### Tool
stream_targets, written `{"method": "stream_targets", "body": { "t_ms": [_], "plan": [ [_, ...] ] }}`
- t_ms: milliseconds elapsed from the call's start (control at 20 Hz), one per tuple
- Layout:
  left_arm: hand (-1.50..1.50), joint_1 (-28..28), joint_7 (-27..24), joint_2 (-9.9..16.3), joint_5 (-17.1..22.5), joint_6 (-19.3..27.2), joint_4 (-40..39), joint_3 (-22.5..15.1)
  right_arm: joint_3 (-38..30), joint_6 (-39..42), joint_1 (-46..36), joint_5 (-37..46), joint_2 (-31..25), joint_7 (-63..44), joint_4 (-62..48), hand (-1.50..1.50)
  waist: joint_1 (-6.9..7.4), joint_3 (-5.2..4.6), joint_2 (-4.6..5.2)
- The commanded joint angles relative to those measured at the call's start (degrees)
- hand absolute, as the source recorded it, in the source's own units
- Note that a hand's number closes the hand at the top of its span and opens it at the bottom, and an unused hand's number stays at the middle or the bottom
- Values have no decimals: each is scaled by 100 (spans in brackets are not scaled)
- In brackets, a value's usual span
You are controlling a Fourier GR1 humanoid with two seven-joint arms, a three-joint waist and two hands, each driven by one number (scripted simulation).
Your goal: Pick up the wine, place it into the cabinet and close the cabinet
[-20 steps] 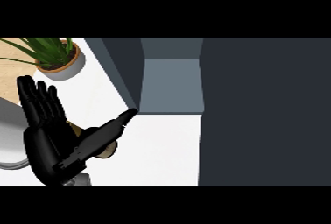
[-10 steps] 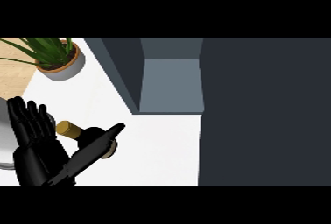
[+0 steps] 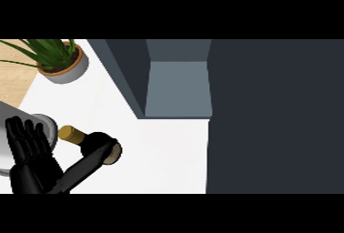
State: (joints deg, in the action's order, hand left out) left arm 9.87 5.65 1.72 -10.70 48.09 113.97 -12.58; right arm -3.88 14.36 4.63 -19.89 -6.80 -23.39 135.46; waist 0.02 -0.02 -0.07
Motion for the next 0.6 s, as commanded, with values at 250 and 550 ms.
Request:
{"method": "stream_targets", "body": {
  "t_ms": [250,550],
  "plan": [
    [-150,656,-1844,-170,1211,-233,-908,182,54,-250,99,-47,60,-403,638,-150,-1,-4,-3],
    [-150,969,-2596,-169,1791,-597,-1471,321,203,-165,79,55,131,-385,525,-150,6,-3,-3]
  ]
}}
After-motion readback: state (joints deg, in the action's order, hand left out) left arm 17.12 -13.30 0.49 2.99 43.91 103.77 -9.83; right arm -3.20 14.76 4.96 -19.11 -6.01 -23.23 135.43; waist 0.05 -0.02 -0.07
